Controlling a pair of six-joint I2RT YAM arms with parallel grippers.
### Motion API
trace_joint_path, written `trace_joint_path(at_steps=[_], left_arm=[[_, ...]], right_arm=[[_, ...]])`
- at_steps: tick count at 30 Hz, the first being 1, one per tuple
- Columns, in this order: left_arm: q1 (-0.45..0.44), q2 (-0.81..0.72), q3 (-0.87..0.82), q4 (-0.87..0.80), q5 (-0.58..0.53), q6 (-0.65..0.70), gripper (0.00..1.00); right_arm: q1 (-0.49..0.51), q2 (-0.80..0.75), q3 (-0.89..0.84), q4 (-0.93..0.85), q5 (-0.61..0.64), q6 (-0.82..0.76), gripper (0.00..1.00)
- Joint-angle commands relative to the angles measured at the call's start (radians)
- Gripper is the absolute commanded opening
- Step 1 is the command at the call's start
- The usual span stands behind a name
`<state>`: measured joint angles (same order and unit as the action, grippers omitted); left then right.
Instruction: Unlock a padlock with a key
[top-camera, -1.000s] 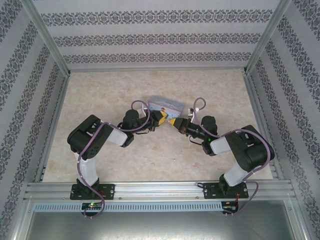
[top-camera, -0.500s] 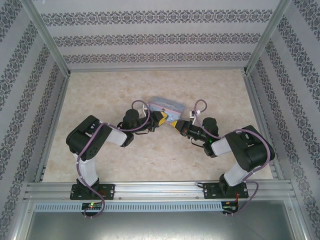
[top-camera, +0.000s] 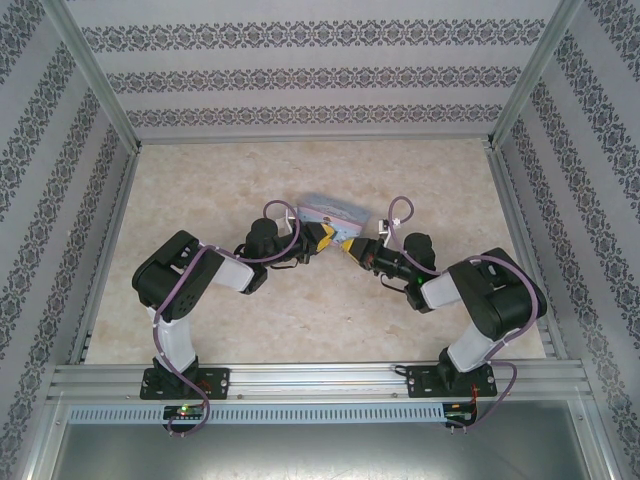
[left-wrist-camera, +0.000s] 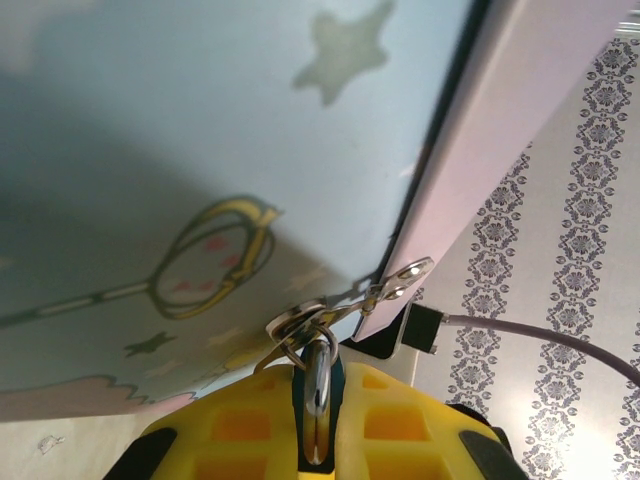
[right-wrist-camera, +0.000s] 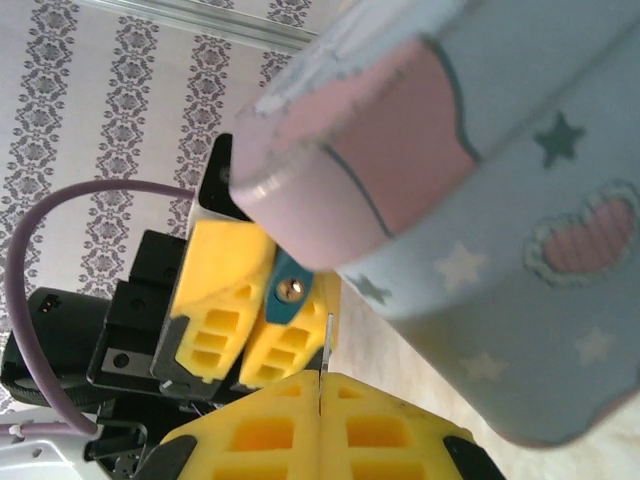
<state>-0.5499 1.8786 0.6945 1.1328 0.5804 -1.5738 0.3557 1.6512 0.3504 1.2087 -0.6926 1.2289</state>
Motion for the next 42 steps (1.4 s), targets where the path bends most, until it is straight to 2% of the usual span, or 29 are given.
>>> trace_joint_path(at_steps=[1, 30, 42], left_arm=[[-0.002, -0.036, 0.024, 0.024, 0.026, 0.029, 0.0], [-0.003, -0.037, 0.014, 0.036, 0.018, 0.03, 0.0], [-0.002, -0.032, 0.023, 0.045, 0.021, 0.029, 0.0]], right_arm=[[0.0, 0.013, 0.028, 0.058, 0.015, 0.005, 0.0], [0.048, 0.025, 0.065, 0.064, 0.039, 0.032, 0.0], [0.024, 0.035, 0.037, 0.08, 0.058, 0.04, 0.0]])
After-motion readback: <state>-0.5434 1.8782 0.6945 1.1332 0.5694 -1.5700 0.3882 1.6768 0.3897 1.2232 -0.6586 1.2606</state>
